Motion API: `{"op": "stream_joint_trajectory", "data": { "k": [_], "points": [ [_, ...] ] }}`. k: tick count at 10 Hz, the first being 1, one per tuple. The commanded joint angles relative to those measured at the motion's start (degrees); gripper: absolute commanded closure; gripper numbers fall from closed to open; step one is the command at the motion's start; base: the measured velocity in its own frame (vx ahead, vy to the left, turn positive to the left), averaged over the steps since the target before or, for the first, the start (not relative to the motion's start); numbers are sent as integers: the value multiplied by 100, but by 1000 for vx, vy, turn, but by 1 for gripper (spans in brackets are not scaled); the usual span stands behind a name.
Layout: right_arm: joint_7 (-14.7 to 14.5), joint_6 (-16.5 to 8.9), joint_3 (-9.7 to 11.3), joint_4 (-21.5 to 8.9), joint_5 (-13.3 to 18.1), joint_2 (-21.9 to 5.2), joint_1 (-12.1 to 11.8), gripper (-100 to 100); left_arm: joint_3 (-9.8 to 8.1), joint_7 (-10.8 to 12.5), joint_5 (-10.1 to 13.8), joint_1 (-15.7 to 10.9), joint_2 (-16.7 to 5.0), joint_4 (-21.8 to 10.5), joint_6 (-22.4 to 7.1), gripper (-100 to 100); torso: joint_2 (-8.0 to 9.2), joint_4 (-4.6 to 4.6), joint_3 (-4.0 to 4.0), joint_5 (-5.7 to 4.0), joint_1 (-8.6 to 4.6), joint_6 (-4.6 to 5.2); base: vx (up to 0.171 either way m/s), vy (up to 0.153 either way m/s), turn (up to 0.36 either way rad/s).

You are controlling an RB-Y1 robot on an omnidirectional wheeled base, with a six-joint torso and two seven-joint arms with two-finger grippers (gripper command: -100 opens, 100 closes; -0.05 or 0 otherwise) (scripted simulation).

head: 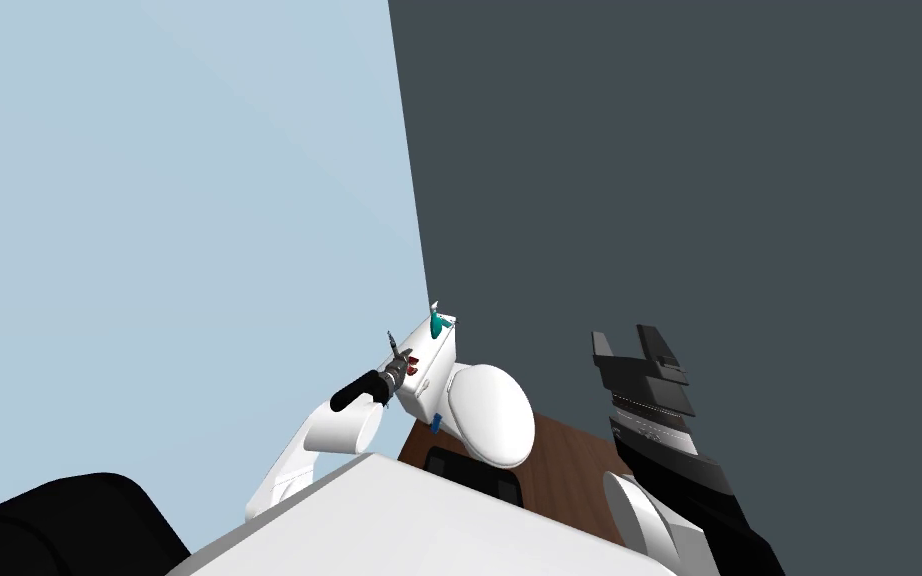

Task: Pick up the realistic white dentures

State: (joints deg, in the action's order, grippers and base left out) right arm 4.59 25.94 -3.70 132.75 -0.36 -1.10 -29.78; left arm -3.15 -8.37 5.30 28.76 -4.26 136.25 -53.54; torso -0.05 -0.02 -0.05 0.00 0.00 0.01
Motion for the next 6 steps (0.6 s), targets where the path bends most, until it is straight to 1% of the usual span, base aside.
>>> {"op": "stream_joint_trajectory", "data": {
  "k": [1, 2, 3, 6],
  "points": [
    [0, 0, 0, 0, 0, 0, 0, 0, 0, 0, 0, 0, 0, 0, 0, 0, 0, 0, 0, 0, 0, 0, 0, 0, 0],
    [0, 0, 0, 0, 0, 0, 0, 0, -215, 64, 59, -175, -77, -217, 18, -100, 5, 1, 3, 0, 1, 0, -37, -20, -174],
    [0, 0, 1, 0, 0, 0, 1, 0, -323, 97, 89, -263, -115, -326, 26, -100, 17, 3, 9, -1, -4, 4, -62, -36, -254],
    [0, 0, 1, 0, 0, 0, 1, 0, -647, 193, 179, -525, -230, -652, 49, -100, 32, 7, 19, -2, -7, 1, -61, -27, -144]
  ]
}}
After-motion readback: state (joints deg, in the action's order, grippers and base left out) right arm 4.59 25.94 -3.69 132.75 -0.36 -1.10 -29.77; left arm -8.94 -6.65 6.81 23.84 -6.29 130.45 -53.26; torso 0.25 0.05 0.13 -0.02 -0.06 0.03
